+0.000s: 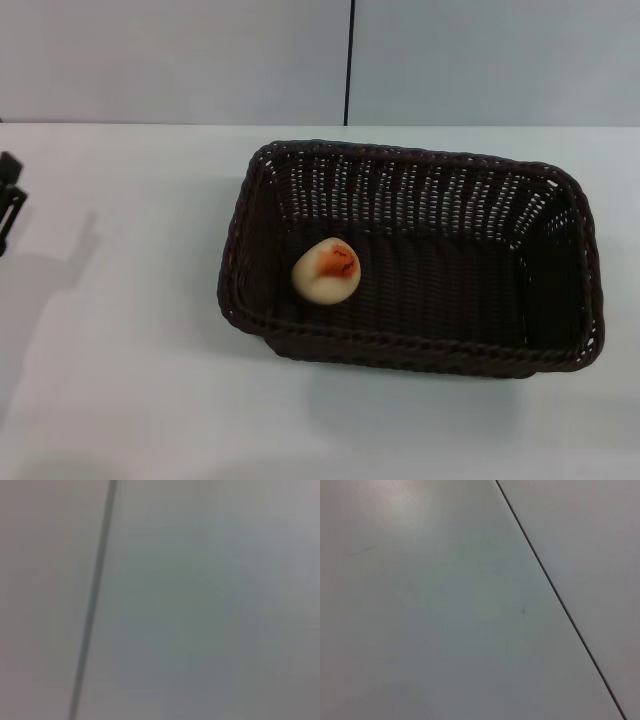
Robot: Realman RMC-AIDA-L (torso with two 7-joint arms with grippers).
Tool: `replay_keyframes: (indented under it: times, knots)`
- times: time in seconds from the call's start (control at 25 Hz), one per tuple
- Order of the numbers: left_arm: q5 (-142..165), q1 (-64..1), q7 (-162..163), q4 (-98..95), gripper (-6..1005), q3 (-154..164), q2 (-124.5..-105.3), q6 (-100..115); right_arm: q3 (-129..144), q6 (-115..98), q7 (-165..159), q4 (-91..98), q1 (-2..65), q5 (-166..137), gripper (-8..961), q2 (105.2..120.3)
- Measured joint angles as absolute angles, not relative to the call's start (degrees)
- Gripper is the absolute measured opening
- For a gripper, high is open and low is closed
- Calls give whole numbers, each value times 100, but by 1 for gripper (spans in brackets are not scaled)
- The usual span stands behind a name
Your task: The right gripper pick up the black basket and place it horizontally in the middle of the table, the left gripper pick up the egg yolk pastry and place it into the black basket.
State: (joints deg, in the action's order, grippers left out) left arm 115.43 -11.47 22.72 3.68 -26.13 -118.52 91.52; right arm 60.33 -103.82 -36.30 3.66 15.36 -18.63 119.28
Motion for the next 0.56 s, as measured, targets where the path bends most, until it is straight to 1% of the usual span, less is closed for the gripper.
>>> replay_keyframes:
  times: [0.24,0.56]
  knots:
    - [11547,-951,2272,441,819,-2666,-11862,9138,5961,-10227,-3613,272,1752,-1863,811,11927]
    - [11549,-941,2260,389,819,-2701,-11850,9053,5958,-10184,-3613,69,1772,-1863,811,11939]
